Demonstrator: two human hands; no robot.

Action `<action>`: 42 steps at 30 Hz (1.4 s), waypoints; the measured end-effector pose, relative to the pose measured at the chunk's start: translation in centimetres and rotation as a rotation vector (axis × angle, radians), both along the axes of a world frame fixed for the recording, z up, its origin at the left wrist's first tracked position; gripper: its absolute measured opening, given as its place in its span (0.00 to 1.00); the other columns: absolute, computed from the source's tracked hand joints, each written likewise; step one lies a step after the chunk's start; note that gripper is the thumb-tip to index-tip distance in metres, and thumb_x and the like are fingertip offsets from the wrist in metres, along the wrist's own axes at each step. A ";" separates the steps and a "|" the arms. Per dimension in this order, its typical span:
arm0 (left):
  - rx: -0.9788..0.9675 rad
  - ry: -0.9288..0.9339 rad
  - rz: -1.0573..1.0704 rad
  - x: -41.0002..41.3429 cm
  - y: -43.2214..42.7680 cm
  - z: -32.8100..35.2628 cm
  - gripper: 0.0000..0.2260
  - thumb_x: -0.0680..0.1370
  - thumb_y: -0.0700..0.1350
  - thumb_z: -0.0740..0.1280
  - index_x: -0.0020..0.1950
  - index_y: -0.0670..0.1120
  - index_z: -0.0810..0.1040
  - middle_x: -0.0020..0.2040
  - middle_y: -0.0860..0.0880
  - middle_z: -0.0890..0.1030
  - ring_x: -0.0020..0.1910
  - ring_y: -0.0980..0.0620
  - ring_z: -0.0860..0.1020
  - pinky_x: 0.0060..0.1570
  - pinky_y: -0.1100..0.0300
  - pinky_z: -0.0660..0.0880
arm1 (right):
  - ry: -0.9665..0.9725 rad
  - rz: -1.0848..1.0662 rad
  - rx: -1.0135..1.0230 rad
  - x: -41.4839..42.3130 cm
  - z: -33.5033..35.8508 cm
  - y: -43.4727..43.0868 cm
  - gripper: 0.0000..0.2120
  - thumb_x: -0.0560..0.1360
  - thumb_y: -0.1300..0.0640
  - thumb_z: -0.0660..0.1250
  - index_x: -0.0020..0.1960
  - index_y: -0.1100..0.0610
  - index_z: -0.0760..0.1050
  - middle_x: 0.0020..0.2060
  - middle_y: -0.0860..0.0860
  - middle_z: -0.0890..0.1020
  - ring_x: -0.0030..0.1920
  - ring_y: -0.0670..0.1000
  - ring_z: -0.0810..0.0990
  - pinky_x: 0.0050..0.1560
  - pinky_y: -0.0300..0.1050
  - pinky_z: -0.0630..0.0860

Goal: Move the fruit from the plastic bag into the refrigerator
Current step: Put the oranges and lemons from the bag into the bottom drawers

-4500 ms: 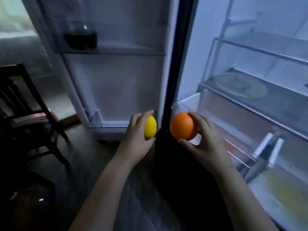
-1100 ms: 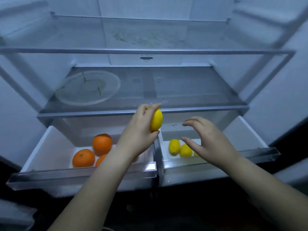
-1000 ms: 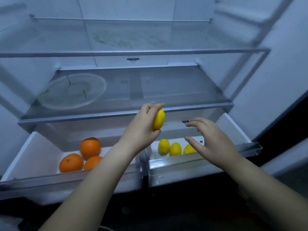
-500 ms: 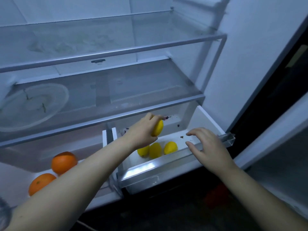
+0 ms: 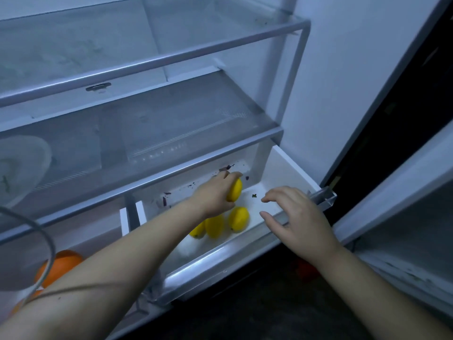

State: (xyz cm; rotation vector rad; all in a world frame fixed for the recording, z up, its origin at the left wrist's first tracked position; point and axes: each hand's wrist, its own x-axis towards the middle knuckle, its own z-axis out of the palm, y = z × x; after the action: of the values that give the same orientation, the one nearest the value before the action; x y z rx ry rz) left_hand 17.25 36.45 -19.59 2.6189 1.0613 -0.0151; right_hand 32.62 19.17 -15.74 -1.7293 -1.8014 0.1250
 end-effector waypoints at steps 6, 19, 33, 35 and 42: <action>-0.018 0.069 -0.005 0.9 0.4 -2.6 0.36 0.73 0.52 0.69 0.75 0.54 0.53 0.71 0.47 0.65 0.65 0.44 0.70 0.53 0.53 0.71 | -0.019 0.003 0.006 0.1 -0.3 0.0 0.12 0.76 0.49 0.63 0.52 0.55 0.77 0.50 0.48 0.79 0.53 0.48 0.75 0.55 0.35 0.67; -0.205 0.010 0.158 -0.1 1.4 -4.2 0.37 0.73 0.48 0.69 0.76 0.55 0.52 0.68 0.43 0.64 0.55 0.42 0.75 0.48 0.55 0.75 | -0.020 -0.010 0.022 -0.1 -0.7 0.0 0.12 0.76 0.49 0.62 0.53 0.56 0.78 0.52 0.49 0.79 0.55 0.47 0.75 0.57 0.37 0.69; -0.231 0.138 -0.003 -0.1 0.5 -5.4 0.36 0.74 0.50 0.70 0.76 0.51 0.53 0.72 0.46 0.63 0.65 0.44 0.69 0.59 0.53 0.70 | -0.046 -0.029 -0.018 -0.2 -0.7 -0.2 0.14 0.77 0.48 0.59 0.53 0.54 0.78 0.52 0.48 0.79 0.56 0.46 0.74 0.56 0.34 0.67; -0.222 0.145 -0.007 -0.1 0.5 -5.5 0.37 0.74 0.51 0.70 0.77 0.51 0.52 0.72 0.46 0.63 0.65 0.44 0.69 0.59 0.52 0.70 | -0.052 -0.032 -0.017 -0.3 -0.7 -0.2 0.14 0.77 0.48 0.59 0.53 0.55 0.78 0.52 0.48 0.79 0.55 0.46 0.74 0.56 0.34 0.67; -0.183 0.141 0.031 -0.2 0.1 -2.8 0.39 0.74 0.52 0.70 0.77 0.51 0.50 0.75 0.47 0.58 0.68 0.45 0.67 0.62 0.50 0.71 | -0.044 -0.019 -0.002 0.0 -0.4 0.0 0.13 0.76 0.49 0.59 0.52 0.55 0.78 0.50 0.48 0.79 0.53 0.47 0.74 0.55 0.33 0.66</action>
State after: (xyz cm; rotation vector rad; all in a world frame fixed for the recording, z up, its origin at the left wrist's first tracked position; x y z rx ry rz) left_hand 17.01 36.59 -22.44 2.4664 1.0908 -0.2804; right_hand 32.60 19.22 -16.12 -1.7627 -1.8168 0.0815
